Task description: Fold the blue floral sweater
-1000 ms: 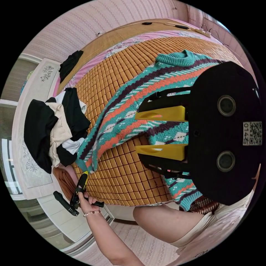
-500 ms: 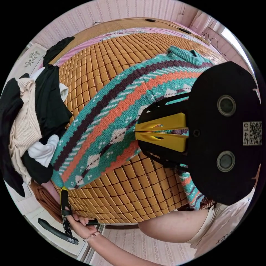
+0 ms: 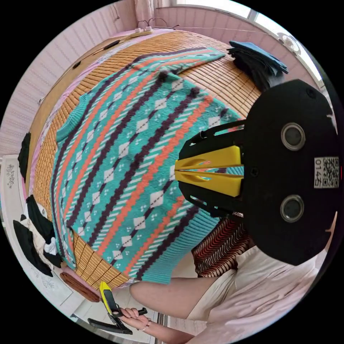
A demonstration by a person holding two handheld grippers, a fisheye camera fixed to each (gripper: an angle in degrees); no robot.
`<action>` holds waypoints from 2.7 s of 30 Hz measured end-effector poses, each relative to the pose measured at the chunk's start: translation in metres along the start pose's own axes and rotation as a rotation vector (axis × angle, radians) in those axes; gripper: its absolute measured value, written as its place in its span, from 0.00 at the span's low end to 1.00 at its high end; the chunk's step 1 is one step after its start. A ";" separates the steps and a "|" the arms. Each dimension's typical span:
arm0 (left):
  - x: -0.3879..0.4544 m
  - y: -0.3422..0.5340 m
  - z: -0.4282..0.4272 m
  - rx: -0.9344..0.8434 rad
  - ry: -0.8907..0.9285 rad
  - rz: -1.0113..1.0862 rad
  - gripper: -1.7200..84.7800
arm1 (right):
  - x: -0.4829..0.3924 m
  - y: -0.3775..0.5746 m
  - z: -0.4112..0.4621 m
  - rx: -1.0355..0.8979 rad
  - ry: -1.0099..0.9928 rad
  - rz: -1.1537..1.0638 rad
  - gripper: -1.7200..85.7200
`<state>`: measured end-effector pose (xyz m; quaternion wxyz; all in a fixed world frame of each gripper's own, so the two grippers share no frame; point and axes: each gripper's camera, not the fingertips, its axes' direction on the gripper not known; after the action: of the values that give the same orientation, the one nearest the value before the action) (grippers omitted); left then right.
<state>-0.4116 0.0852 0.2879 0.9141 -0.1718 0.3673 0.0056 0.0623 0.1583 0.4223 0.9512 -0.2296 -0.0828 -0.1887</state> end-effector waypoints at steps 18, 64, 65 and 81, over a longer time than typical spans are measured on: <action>0.063 -0.019 0.079 -0.332 -0.209 0.259 0.01 | 0.029 0.041 0.034 -0.101 -0.070 0.122 0.01; -0.336 -0.047 -0.081 0.343 -0.235 -0.800 0.18 | -0.301 -0.290 -0.072 0.286 -0.029 -0.792 0.21; -0.340 -0.050 -0.074 0.314 -0.238 -0.802 0.18 | -0.305 -0.296 -0.071 0.271 -0.019 -0.795 0.21; -0.193 -0.017 -0.099 0.689 -0.231 -0.386 0.01 | -0.201 -0.266 -0.114 0.449 -0.192 -0.583 0.05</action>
<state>-0.6166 0.0604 0.3563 0.9376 0.0805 0.2038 -0.2699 -0.2191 -0.0501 0.3807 0.8720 0.0012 -0.2728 -0.4064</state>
